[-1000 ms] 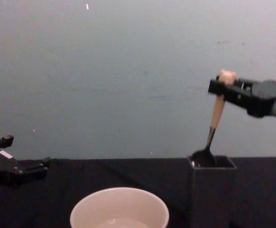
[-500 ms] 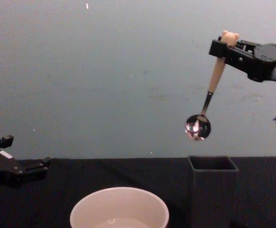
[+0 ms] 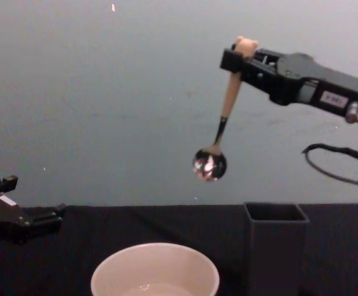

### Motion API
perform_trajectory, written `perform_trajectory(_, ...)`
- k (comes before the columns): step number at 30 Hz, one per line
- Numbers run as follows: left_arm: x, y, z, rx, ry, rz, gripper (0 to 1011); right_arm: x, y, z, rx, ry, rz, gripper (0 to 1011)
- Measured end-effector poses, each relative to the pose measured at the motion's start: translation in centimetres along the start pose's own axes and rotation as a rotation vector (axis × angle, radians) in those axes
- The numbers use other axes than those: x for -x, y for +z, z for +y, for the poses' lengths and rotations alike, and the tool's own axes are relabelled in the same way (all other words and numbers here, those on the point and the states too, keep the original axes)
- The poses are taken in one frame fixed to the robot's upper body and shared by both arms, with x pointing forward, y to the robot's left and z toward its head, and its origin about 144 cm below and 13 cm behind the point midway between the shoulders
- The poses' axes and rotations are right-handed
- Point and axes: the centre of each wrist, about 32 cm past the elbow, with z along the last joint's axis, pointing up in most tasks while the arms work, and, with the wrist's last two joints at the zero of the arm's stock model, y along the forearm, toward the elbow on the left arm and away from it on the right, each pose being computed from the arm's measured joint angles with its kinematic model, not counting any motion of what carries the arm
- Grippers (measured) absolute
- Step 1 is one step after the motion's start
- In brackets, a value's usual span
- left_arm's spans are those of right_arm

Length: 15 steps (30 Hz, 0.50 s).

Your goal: Pick up the stirring spoon with one hand, stir inside the cup, then place it back in its original position.

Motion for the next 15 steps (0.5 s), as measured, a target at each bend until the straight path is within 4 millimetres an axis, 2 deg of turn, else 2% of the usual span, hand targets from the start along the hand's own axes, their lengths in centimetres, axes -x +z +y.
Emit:
perform_trajectory(8,0.0,0.0,0.0,0.0,0.0,0.0,1002,1.0,-1.0,1.6,0.017,0.084,0.037,211)
perform_trajectory(15,0.0,0.0,0.0,0.0,0.0,0.0,1001,1.9,-1.6,2.2,0.038,0.145,0.065,211)
